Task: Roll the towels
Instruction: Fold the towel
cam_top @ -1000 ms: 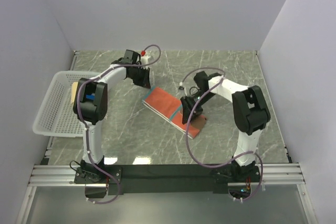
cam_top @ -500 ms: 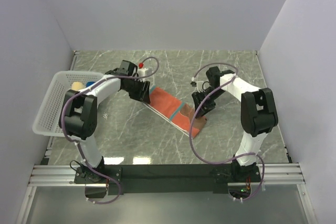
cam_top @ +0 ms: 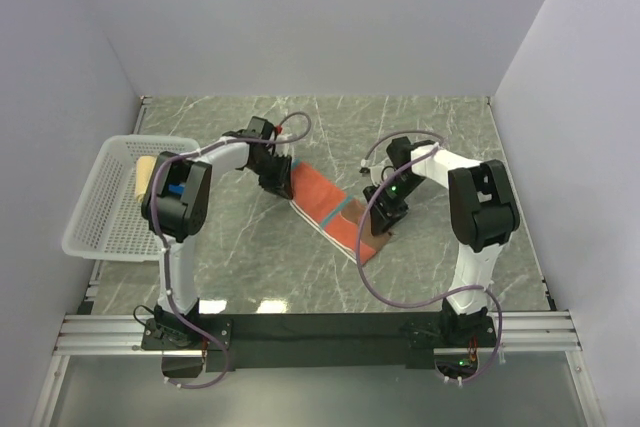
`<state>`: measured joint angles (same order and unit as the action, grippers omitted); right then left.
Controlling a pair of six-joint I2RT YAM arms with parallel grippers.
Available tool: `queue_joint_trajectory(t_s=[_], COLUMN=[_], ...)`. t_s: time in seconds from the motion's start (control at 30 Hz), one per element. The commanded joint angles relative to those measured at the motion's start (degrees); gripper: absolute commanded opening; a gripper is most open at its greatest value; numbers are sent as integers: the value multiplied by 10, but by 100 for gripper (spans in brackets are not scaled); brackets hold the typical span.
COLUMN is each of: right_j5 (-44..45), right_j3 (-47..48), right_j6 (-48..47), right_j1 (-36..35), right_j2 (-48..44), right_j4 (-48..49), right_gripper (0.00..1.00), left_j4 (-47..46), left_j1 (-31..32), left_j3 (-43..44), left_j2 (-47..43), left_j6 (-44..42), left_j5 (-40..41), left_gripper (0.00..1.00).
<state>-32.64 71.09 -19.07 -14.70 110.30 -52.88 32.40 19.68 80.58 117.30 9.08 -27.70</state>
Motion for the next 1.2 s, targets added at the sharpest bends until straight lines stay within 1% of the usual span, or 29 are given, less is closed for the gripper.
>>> queue_joint_trajectory(t_s=[0.0,0.13,0.17,0.2,0.23,0.27,0.3,0.33,0.37,0.4,0.43,0.5,0.53,0.57,0.6,0.63,0.67,0.7,0.73,0.77,0.83,0.87,0.93,0.97,1.0,1.03,1.07,1.1,1.17], right_j5=[-27,-121,-185,-225,-257,-306,-320,-327,-333,-330,-320,-265,-242,-219,-172,-156,-146,-137,-119,-109,-110,-111,-125,-131,-135,-138,-145,-148,-162], right_j3=[3,43,66,78,91,100,118,121,117,94,82,59,52,44,41,38,34,31,29,30,34,47,62,74,76,78,86,91,106], right_j6=[4,8,0,-13,-46,-67,-89,-115,-111,-94,-45,7,59,81,112,124,133,140,142,142,131,129,126,127,135,138,139,137,137], right_j1=[-27,-53,-57,-60,-60,-60,-57,-53,-44,-34,-13,3,13,15,16,16,15,13,11,1,-9,-12,-28,-33,-43,-46,-52,-61,-69], right_j2=[23,53,73,83,93,107,110,108,83,62,17,-25,-66,-86,-104,-135,-148,-159,-174,-177,-162,-150,-106,-92,-81,-60,-49,-39,-8], right_j4=[12,-19,-32,-74,-99,-125,-171,-182,-176,-126,-95,-2,30,81,101,118,131,149,153,158,151,144,122,117,119,123,125,121,118], right_gripper=[49,53,54,56,68,69,78,80,80,80,81,82,81,79,75,73,72,73,76,78,79,78,69,66,60,57,54,51,47], left_j4=[-2,24,54,66,78,91,99,108,120,126,121,78,51,27,-28,-57,-83,-111,-145,-153,-140,-135,-126,-119,-123,-131,-158,-170,-196], left_j1=[-10,-37,-40,-42,-47,-48,-48,-48,-48,-49,-51,-59,-63,-68,-74,-76,-76,-76,-76,-75,-66,-57,-26,-10,31,55,80,127,174], left_j3=[52,156,226,258,288,332,351,366,384,383,374,312,281,212,175,139,66,30,-4,-56,-105,-119,-149,-182,-203,-252,-279,-305,-362], left_j2=[47,121,159,175,189,205,209,210,203,192,175,106,75,6,-32,-71,-151,-190,-225,-285,-330,-365,-396,-426,-442,-477,-493,-507,-531], left_j6=[-4,-45,-68,-78,-85,-106,-112,-121,-144,-153,-158,-156,-152,-145,-143,-142,-141,-145,-149,-163,-203,-217,-265,-285,-304,-346,-366,-388,-449], left_j5=[51,57,53,46,36,21,11,-7,-36,-54,-63,-96,-108,-130,-135,-133,-127,-119,-117,-117,-109,-97,-63,-47,-32,11,31,51,97], left_gripper=[20,10,10,9,9,10,14,18,23,34,39,46,49,51,52,54,56,65,69,74,78,78,74,70,68,66,63,61,58])
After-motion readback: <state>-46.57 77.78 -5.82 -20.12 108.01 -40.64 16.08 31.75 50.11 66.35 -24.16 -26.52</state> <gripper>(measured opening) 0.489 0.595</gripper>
